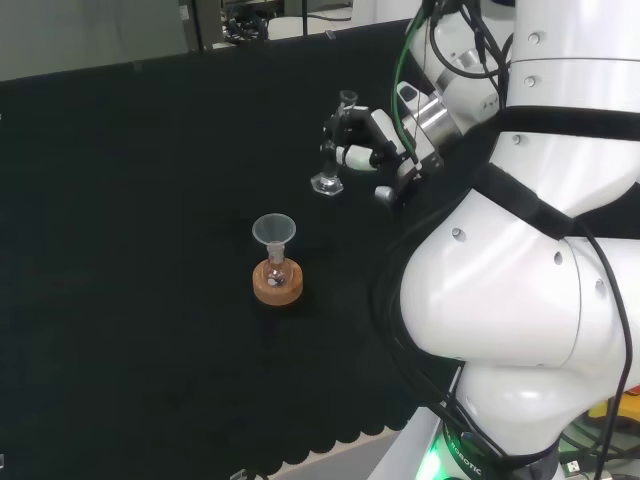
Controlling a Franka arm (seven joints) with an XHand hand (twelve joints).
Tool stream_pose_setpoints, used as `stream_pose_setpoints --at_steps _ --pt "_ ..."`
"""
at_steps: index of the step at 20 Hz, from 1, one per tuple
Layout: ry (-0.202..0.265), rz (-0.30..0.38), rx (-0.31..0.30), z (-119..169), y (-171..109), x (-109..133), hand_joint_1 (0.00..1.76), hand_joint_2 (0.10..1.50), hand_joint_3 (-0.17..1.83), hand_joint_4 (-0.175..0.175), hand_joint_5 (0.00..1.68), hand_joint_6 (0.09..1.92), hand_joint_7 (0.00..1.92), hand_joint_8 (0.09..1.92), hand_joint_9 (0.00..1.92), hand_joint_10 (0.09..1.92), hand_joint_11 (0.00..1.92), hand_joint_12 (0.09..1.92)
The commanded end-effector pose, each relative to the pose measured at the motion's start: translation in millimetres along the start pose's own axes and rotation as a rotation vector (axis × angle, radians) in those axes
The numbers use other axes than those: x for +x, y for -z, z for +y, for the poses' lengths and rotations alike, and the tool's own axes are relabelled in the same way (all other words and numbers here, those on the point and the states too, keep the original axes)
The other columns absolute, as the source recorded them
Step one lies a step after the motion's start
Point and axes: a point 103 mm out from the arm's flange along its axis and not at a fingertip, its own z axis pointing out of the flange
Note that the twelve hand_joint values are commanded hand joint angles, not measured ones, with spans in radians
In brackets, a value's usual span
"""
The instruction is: Pick up the graduated cylinder.
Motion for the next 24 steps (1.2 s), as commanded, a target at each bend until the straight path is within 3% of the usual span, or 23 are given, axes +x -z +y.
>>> stream_pose_setpoints --at_steps 1,9,18,24 --pt "0.041 -0.171 0.101 1 21 19 1.22 1.19 0.02 -0.175 0.81 1.25 0.85 1.2 1.33 0.19 1.17 0.82" --pt "0.045 -0.266 0.18 -1 40 39 1.23 1.19 0.0 -0.175 0.82 1.24 0.84 1.24 1.35 0.18 1.18 0.82" --pt "0.038 -0.329 0.23 -5 46 47 1.23 1.19 0.0 -0.175 0.83 1.23 0.85 1.23 1.35 0.18 1.18 0.82" --pt "0.027 -0.376 0.3 -7 58 56 1.23 1.19 0.0 -0.175 0.83 1.22 0.86 1.22 1.36 0.17 1.18 0.82"
